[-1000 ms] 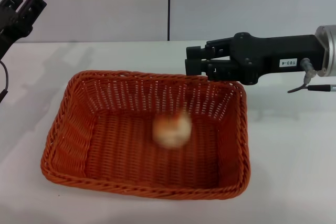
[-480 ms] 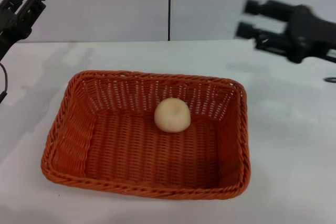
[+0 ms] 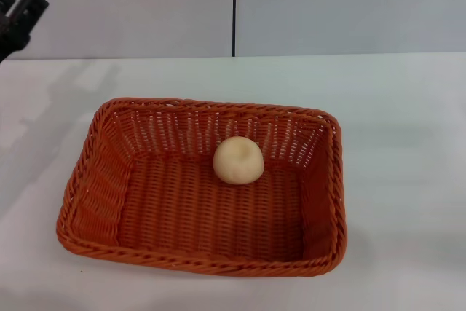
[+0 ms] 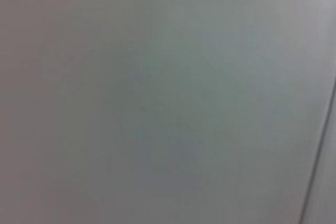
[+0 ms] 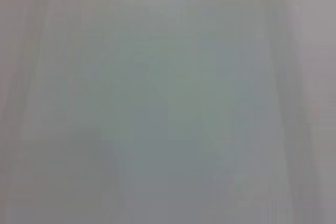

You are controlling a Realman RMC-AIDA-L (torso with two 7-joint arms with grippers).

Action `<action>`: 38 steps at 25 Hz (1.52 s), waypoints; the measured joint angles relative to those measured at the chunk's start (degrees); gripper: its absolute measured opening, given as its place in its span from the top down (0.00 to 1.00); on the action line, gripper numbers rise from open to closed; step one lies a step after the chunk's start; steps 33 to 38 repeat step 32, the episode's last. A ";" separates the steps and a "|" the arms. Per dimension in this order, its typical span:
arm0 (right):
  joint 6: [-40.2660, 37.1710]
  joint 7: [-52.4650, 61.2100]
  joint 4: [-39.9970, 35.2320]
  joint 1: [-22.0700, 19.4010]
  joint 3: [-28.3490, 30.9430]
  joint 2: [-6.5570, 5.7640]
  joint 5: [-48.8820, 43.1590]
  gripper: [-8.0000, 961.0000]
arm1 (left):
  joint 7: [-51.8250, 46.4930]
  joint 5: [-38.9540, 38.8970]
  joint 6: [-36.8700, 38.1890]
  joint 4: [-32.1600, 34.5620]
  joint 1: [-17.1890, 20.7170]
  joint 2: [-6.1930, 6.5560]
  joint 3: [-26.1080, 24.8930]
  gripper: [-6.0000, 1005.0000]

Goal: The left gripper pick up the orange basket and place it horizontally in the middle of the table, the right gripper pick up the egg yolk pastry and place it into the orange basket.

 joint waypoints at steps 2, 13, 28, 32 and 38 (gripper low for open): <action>-1.92 -5.40 3.65 -0.59 1.47 0.00 5.66 0.31 | 0.67 -0.05 0.02 -0.13 0.08 0.00 -1.58 0.41; -1.07 -7.34 7.98 -0.66 5.37 -0.05 10.44 0.31 | 2.64 -1.44 0.26 -0.43 0.60 -0.16 -5.14 0.41; 1.69 -7.07 8.21 -0.25 7.00 -0.10 10.58 0.31 | 3.12 -5.11 0.91 -0.52 1.33 -0.27 -5.19 0.41; 2.12 -7.06 8.23 -0.18 7.00 -0.09 10.58 0.31 | 3.13 -5.11 0.91 -0.52 1.23 -0.27 -5.18 0.41; 2.12 -7.06 8.23 -0.18 7.00 -0.09 10.58 0.31 | 3.13 -5.11 0.91 -0.52 1.23 -0.27 -5.18 0.41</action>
